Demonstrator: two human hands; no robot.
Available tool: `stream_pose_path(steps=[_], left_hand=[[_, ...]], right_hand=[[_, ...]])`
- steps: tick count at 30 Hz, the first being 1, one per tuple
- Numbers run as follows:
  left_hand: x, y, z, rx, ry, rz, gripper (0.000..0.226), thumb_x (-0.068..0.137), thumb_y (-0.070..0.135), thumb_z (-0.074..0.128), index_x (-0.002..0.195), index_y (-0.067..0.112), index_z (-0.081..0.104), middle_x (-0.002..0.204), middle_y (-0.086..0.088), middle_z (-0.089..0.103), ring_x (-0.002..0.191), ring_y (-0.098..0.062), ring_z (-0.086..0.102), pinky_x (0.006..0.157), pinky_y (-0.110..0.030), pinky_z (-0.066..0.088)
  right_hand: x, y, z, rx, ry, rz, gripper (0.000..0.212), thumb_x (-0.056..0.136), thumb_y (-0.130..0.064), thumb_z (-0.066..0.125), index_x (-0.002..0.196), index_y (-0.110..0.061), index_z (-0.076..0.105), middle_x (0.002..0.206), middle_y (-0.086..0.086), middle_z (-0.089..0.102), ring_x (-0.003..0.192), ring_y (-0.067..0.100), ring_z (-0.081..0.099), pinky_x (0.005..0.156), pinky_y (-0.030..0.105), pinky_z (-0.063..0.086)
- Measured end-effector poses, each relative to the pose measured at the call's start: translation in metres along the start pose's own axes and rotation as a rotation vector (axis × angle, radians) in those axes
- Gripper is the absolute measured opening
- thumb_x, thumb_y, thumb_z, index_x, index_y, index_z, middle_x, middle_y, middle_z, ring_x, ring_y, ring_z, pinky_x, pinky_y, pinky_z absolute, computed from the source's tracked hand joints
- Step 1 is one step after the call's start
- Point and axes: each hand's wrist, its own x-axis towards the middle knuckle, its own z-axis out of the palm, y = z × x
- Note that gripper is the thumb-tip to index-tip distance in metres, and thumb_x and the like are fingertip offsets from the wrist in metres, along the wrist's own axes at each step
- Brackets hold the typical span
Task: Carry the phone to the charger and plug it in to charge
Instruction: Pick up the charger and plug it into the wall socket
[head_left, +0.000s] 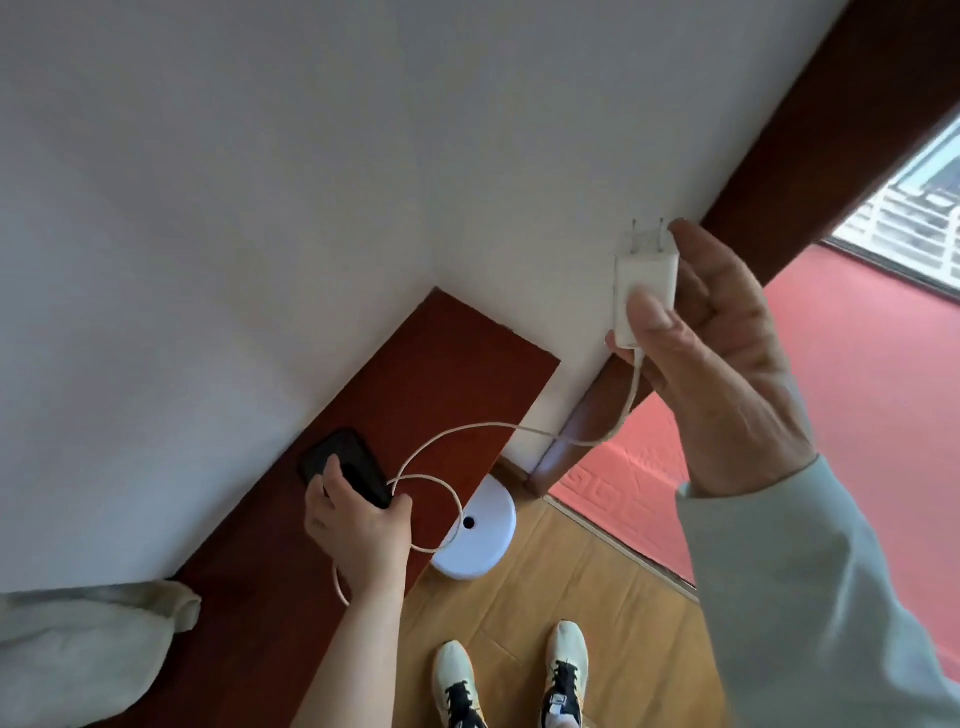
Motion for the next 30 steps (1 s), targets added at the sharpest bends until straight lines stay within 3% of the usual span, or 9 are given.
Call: stream_pose_path(steps=[3, 6, 10, 14, 18, 23, 25, 28, 30], left_hand=[[-0.001, 0.012, 0.002, -0.031, -0.044, 0.043, 0.092, 0.072, 0.006, 0.085, 0.15, 0.003, 0.038, 0.151, -0.029, 0.042, 0.142, -0.046, 0.036, 0.115, -0.058, 0.029], [-0.003, 0.027, 0.003, -0.077, -0.083, 0.068, 0.095, 0.072, 0.008, 0.086, 0.152, 0.006, 0.035, 0.152, -0.029, 0.041, 0.141, -0.048, 0.038, 0.114, -0.061, 0.031], [-0.007, 0.05, -0.002, -0.191, -0.116, 0.085, 0.101, 0.07, 0.008, 0.085, 0.155, 0.012, 0.031, 0.15, -0.029, 0.042, 0.136, -0.047, 0.044, 0.108, -0.064, 0.04], [-0.015, 0.081, -0.016, -0.374, -0.152, 0.133, 0.101, 0.075, 0.009, 0.082, 0.158, 0.022, 0.025, 0.156, -0.02, 0.034, 0.134, -0.04, 0.048, 0.104, -0.058, 0.048], [-0.025, 0.119, -0.031, -0.519, -0.166, 0.151, 0.097, 0.081, 0.005, 0.077, 0.158, 0.028, 0.022, 0.16, -0.014, 0.029, 0.133, -0.036, 0.05, 0.099, -0.051, 0.053], [-0.045, 0.17, -0.042, -0.633, -0.097, 0.169, 0.097, 0.083, -0.001, 0.072, 0.158, 0.032, 0.021, 0.155, -0.009, 0.036, 0.116, -0.026, 0.059, 0.072, -0.027, 0.054], [-0.057, 0.19, -0.044, -0.683, -0.048, 0.162, 0.098, 0.082, 0.0, 0.072, 0.157, 0.036, 0.02, 0.151, -0.007, 0.04, 0.109, -0.024, 0.064, 0.076, -0.037, 0.06], [-0.078, 0.218, -0.045, -0.82, 0.011, 0.131, 0.098, 0.085, -0.001, 0.072, 0.157, 0.039, 0.02, 0.138, 0.004, 0.051, 0.094, -0.012, 0.068, 0.08, -0.04, 0.059], [-0.09, 0.234, -0.045, -0.929, 0.052, 0.093, 0.097, 0.085, 0.001, 0.073, 0.156, 0.041, 0.02, 0.125, 0.011, 0.056, 0.096, -0.024, 0.07, 0.084, -0.05, 0.059]], right_hand=[[-0.01, -0.011, -0.012, -0.02, 0.059, -0.027, 0.052, 0.09, -0.009, 0.058, 0.14, -0.019, 0.045, 0.118, -0.018, 0.071, 0.115, 0.006, 0.066, 0.095, 0.028, 0.053], [-0.02, -0.023, -0.027, 0.009, 0.146, -0.053, 0.051, 0.086, -0.009, 0.058, 0.134, -0.023, 0.048, 0.112, -0.014, 0.072, 0.1, 0.002, 0.069, 0.085, 0.022, 0.055], [-0.026, -0.035, -0.045, 0.0, 0.199, -0.076, 0.049, 0.087, -0.009, 0.056, 0.132, -0.025, 0.049, 0.105, -0.017, 0.075, 0.094, 0.0, 0.068, 0.08, 0.02, 0.056], [-0.026, -0.047, -0.062, -0.003, 0.226, -0.082, 0.055, 0.087, -0.014, 0.058, 0.14, -0.022, 0.046, 0.109, -0.014, 0.074, 0.095, 0.001, 0.067, 0.079, 0.021, 0.055], [-0.018, -0.061, -0.083, -0.005, 0.244, -0.082, 0.049, 0.088, -0.023, 0.066, 0.134, -0.03, 0.051, 0.102, -0.021, 0.075, 0.094, -0.003, 0.068, 0.082, 0.023, 0.057], [0.009, -0.081, -0.117, 0.04, 0.19, -0.058, 0.047, 0.085, -0.027, 0.069, 0.129, -0.033, 0.054, 0.101, -0.023, 0.076, 0.097, 0.0, 0.069, 0.08, 0.023, 0.058], [0.024, -0.09, -0.131, 0.052, 0.148, -0.041, 0.048, 0.082, -0.028, 0.068, 0.128, -0.034, 0.055, 0.102, -0.021, 0.075, 0.099, 0.002, 0.069, 0.083, 0.026, 0.059], [0.05, -0.108, -0.153, 0.059, 0.067, -0.03, 0.053, 0.077, -0.028, 0.062, 0.13, -0.031, 0.054, 0.103, -0.017, 0.073, 0.094, -0.002, 0.069, 0.083, 0.025, 0.058], [0.066, -0.12, -0.167, 0.051, 0.005, -0.027, 0.057, 0.078, -0.028, 0.061, 0.135, -0.027, 0.053, 0.104, -0.017, 0.072, 0.093, -0.004, 0.068, 0.083, 0.024, 0.057]])
